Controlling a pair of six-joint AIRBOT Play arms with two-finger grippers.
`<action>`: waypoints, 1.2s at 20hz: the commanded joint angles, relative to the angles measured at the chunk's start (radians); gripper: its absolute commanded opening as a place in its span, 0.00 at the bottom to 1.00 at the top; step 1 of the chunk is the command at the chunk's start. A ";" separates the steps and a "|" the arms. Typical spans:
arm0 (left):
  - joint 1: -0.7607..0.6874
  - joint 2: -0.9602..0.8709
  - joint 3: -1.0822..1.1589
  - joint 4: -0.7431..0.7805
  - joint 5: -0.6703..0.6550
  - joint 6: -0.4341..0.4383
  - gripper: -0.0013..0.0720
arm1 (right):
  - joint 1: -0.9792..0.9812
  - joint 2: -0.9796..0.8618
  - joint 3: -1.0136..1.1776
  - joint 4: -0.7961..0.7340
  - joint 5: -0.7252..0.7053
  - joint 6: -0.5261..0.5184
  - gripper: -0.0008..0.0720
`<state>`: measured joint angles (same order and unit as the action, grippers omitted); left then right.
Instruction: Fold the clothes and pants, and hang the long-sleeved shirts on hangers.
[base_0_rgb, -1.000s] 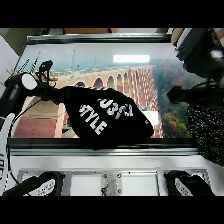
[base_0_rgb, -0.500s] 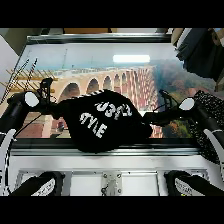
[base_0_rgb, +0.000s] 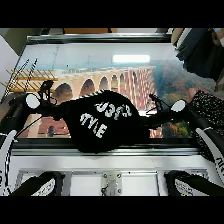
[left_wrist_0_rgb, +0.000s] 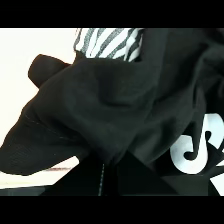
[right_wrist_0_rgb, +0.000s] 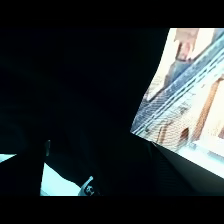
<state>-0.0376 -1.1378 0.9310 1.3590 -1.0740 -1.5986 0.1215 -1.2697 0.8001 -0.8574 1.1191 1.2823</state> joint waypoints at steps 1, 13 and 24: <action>0.000 0.001 0.000 0.000 0.001 -0.021 0.04 | 0.053 -0.038 -0.001 -0.060 -0.010 -0.003 0.65; -0.102 0.517 0.180 0.077 -0.405 -0.042 0.04 | -0.074 0.288 0.698 -0.175 0.233 0.102 0.03; -0.526 0.349 0.168 0.043 0.063 0.089 0.85 | -0.074 0.279 0.697 -0.178 0.332 0.159 0.03</action>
<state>-0.4858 -0.6628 1.0275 1.4357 -1.1427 -1.6272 0.0483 -0.9813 1.4940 -1.0363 1.4204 1.4334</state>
